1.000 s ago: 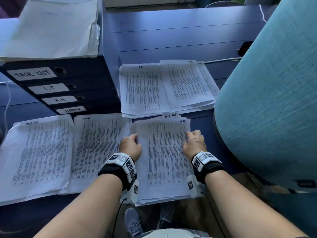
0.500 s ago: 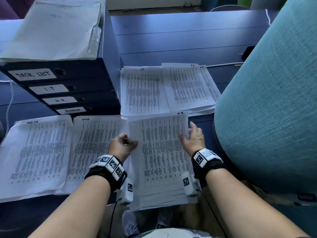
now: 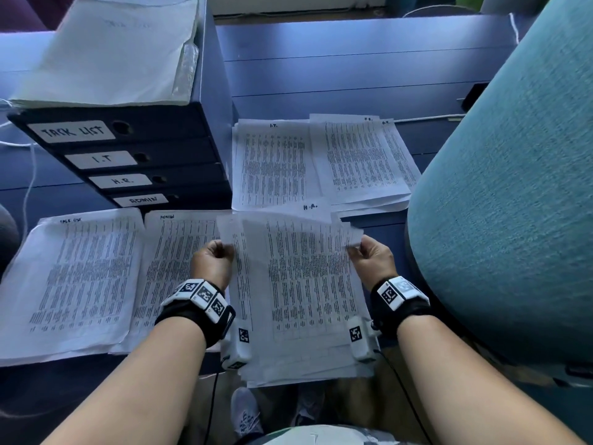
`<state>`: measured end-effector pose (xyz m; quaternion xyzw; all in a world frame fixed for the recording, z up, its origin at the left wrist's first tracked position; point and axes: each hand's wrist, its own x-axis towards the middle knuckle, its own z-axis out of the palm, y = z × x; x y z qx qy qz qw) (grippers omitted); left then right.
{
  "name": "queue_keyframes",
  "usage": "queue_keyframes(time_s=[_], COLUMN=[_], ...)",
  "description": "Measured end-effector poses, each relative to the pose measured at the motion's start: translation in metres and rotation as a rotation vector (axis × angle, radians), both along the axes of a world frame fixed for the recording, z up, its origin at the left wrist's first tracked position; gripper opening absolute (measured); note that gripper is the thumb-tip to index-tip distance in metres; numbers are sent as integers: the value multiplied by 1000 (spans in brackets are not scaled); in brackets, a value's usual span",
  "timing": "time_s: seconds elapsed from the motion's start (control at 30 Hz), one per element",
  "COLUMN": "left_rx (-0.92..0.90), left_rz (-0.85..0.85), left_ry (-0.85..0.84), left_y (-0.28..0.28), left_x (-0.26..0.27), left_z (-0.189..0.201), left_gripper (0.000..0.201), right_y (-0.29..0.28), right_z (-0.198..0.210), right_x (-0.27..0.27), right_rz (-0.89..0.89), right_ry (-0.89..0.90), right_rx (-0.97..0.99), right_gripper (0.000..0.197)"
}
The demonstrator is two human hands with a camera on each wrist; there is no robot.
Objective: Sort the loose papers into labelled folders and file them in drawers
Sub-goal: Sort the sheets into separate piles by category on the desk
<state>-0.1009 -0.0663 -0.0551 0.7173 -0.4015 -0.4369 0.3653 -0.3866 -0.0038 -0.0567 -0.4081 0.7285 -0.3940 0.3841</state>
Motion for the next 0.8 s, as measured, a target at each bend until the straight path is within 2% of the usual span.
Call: queue_keyframes(time_s=[0.2, 0.3, 0.33, 0.4, 0.47, 0.5, 0.57, 0.63, 0.7, 0.8], left_rx=[-52, -44, -28, 23, 117, 168, 269, 292, 225, 90], left_rz=[-48, -109, -114, -64, -42, -96, -296, -439, -426, -250], left_ry=[-32, -18, 18, 202, 400, 423, 337, 217, 151, 60], left_y=[-2, -6, -6, -6, -3, -1, 2, 6, 7, -6], left_x=[-2, -1, -3, -12, -22, -25, -26, -25, -27, -27], left_z=[3, 0, 1, 11, 23, 28, 29, 24, 20, 18], left_gripper=[20, 23, 22, 19, 29, 34, 32, 31, 28, 22], right_y=[-5, -7, -8, -12, -20, -24, -33, -39, -43, -41], right_z=[10, 16, 17, 17, 20, 22, 28, 34, 35, 27], right_x=[1, 3, 4, 7, 10, 11, 10, 9, 8, 8], right_rz=[2, 15, 20, -12, -100, -149, -223, -245, -201, -39], right_ry=[-148, -189, -203, -196, -125, -97, -66, -59, -26, -45], right_rx=[-75, -95, -88, -80, -106, -129, -167, -184, -152, 26], right_gripper=[14, 8, 8, 9, 14, 18, 29, 42, 49, 43])
